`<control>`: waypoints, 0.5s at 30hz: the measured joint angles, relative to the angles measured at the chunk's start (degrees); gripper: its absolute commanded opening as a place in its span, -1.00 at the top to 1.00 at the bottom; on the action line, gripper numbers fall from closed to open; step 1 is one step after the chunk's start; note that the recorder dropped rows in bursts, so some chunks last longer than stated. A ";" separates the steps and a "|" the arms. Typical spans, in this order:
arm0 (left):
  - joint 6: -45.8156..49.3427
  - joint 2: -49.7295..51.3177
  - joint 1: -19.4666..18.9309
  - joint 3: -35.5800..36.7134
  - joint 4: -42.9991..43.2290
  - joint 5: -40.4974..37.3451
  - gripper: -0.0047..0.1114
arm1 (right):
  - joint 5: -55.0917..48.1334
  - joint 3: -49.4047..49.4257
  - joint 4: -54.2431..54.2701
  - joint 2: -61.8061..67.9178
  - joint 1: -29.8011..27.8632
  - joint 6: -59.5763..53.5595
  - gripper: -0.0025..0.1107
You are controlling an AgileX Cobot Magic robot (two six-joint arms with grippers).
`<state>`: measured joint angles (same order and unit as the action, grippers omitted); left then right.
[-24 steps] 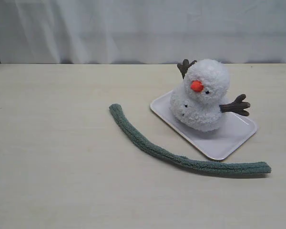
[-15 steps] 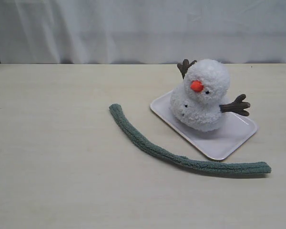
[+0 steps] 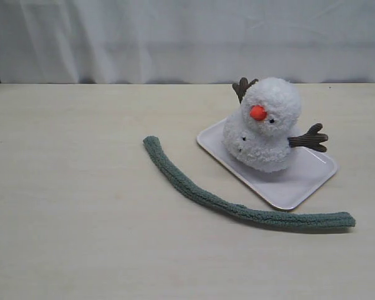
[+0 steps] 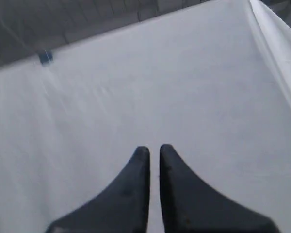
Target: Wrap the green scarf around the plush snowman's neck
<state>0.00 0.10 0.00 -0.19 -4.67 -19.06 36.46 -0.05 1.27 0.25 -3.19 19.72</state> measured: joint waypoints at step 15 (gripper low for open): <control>0.00 0.00 0.00 0.00 0.00 0.00 0.92 | -26.73 -19.78 -35.98 0.49 0.00 34.12 0.28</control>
<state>0.00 0.10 0.00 -0.19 -4.67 -19.06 9.73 -19.82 -34.71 0.74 -3.19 53.84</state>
